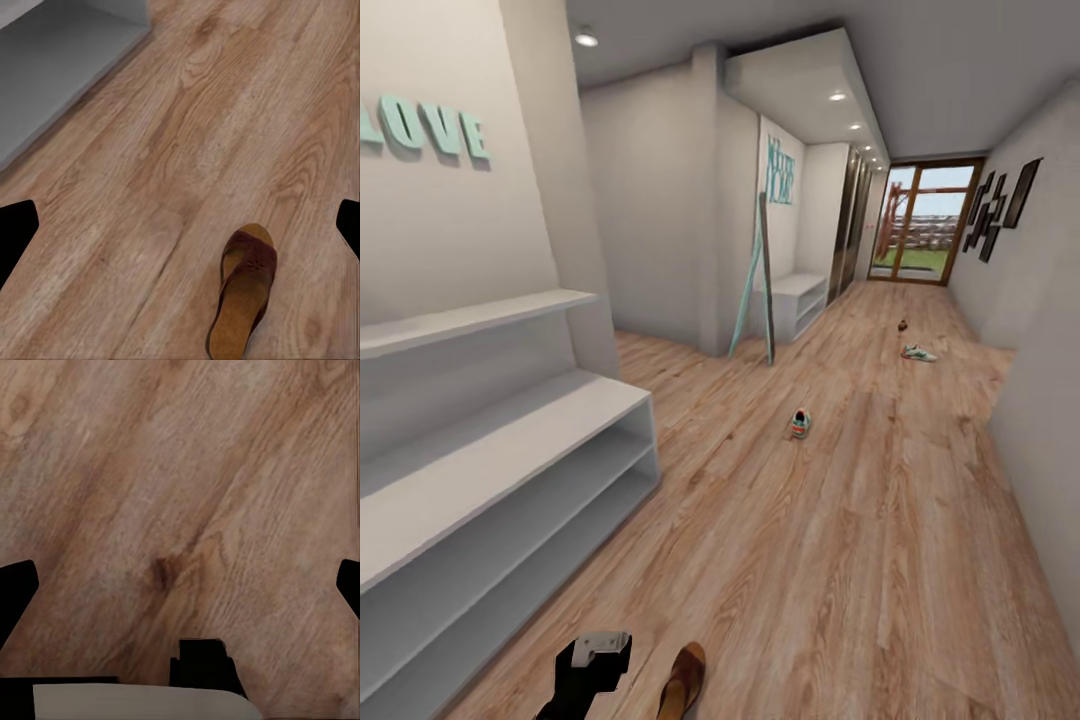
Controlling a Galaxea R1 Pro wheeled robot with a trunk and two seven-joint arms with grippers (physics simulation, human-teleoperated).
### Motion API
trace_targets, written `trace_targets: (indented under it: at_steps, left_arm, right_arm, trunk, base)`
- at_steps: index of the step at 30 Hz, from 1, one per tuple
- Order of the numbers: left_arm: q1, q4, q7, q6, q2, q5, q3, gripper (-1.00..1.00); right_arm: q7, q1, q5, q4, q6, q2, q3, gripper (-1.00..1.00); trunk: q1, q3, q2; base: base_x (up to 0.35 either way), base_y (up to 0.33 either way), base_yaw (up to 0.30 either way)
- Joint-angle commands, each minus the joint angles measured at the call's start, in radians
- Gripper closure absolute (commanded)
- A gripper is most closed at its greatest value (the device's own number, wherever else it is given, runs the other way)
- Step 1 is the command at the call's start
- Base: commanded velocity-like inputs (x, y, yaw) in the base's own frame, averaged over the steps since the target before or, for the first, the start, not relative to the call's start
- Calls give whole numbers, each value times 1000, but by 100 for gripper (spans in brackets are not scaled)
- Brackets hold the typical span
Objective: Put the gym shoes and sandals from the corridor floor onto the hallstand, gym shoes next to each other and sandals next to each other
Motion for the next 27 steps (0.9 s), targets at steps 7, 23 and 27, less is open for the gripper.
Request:
trace_targets:
  at_steps: [7,23,27]
  left_arm:
    - [0,0,0,-3,0,0,0,-100]
    - [0,0,0,-3,0,1,0,-100]
    - [0,-2,-1,-2,0,1,0,-100]
  right_arm:
    - [0,0,0,0,1,0,-1,-100]
    - [0,0,0,-1,1,0,-1,-100]
    - [-1,0,0,-2,1,0,0,-100]
  trunk:
    - [0,-1,0]
    - [0,-1,0]
    - [0,-1,0]
  base:
    - [0,0,-292]
    - [0,0,-166]
    - [0,0,-6]
